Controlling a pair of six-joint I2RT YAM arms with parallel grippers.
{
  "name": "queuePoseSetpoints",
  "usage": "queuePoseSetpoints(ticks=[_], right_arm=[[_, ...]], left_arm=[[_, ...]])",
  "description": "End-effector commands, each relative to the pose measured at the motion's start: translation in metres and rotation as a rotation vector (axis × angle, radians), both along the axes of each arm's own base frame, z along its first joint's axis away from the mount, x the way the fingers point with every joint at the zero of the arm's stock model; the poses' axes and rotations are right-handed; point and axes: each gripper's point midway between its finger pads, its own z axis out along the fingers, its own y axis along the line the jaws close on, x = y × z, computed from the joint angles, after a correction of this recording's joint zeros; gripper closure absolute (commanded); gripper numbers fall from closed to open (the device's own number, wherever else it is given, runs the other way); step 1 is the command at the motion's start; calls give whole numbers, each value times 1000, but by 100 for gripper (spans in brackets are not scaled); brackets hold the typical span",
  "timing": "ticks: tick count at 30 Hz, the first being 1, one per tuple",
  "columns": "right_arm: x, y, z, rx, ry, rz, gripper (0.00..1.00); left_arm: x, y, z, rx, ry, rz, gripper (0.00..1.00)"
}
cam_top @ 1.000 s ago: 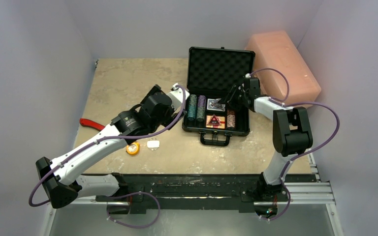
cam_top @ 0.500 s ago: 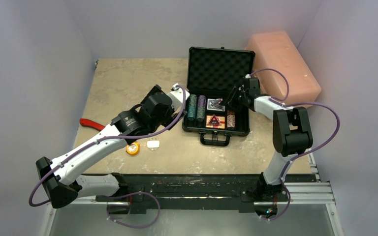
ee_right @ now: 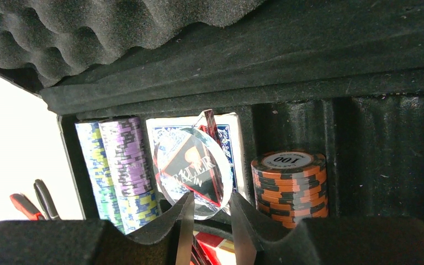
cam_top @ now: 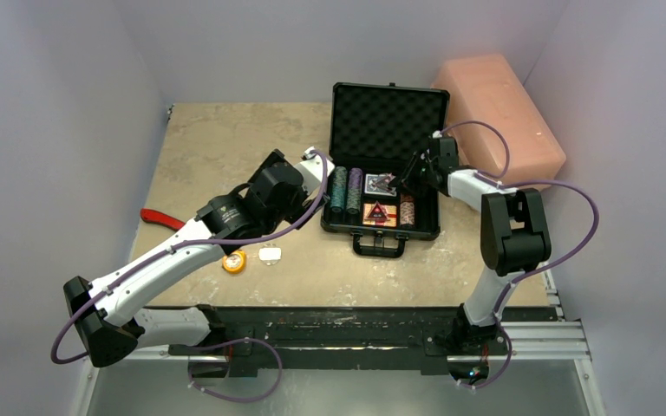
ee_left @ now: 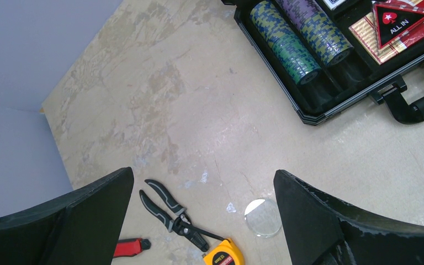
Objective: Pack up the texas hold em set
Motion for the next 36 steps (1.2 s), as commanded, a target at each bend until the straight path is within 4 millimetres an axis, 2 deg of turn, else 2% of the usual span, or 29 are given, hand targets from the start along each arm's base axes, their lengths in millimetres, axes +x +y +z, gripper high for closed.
queuePoseSetpoints(ticks=[1, 8, 17, 27, 34, 36], right_arm=[[14, 11, 15, 19, -51, 20, 67], [15, 11, 15, 3, -50, 18, 66], [14, 2, 39, -47, -94, 15, 48], [8, -8, 98, -94, -209, 10, 22], [-12, -9, 141, -90, -308, 19, 2], [-19, -5, 153, -81, -338, 26, 1]], left_arm=[[2, -4, 6, -13, -20, -9, 1], [2, -4, 6, -12, -19, -9, 1], [3, -3, 5, -11, -19, -7, 1], [4, 5, 6, 4, -36, 27, 0], [7, 15, 12, -23, -49, 66, 0], [8, 19, 11, -39, -41, 84, 0]])
